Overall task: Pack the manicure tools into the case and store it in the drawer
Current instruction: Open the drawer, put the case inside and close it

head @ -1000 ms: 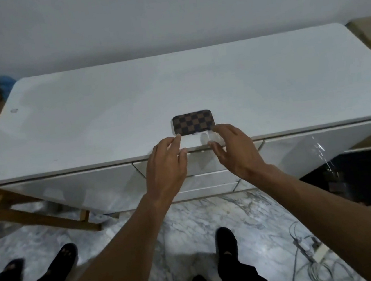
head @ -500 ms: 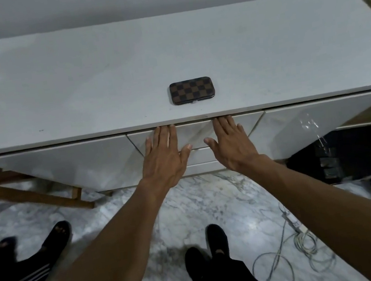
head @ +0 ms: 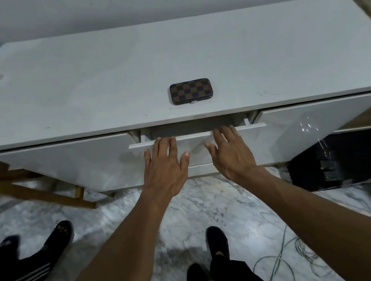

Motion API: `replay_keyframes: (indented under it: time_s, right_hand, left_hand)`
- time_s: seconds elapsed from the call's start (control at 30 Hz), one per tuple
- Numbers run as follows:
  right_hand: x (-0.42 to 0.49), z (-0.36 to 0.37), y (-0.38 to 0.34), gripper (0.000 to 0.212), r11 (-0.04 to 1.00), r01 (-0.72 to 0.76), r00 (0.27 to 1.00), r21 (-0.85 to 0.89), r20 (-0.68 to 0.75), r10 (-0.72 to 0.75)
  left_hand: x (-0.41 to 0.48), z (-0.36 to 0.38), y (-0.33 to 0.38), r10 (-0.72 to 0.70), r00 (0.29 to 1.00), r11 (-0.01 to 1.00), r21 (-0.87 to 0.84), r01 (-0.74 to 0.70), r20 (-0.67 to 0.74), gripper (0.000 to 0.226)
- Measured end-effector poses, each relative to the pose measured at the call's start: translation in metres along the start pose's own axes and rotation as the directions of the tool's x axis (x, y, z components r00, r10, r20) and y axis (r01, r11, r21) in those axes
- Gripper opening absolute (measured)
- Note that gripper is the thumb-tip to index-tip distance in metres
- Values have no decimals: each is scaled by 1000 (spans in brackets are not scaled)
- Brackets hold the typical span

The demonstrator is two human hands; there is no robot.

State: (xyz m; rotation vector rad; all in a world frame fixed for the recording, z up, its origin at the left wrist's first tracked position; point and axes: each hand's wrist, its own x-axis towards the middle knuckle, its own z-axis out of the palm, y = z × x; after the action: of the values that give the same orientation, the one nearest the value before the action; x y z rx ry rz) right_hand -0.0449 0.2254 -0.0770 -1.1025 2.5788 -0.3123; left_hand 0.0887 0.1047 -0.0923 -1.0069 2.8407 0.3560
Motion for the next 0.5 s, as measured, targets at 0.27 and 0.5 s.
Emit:
replay_keyframes:
  time_s: [0.27, 0.5]
  right_hand:
    - [-73, 18, 0, 61, 998, -53, 992, -24, 113, 55]
    - [-119, 25, -5, 61, 994, -92, 987, -57, 126, 99]
  left_hand:
    - [-71, 11, 1, 13, 994, 992, -128, 1, 105, 64]
    - [-119, 18, 3, 19, 992, 992, -127, -4, 121, 64]
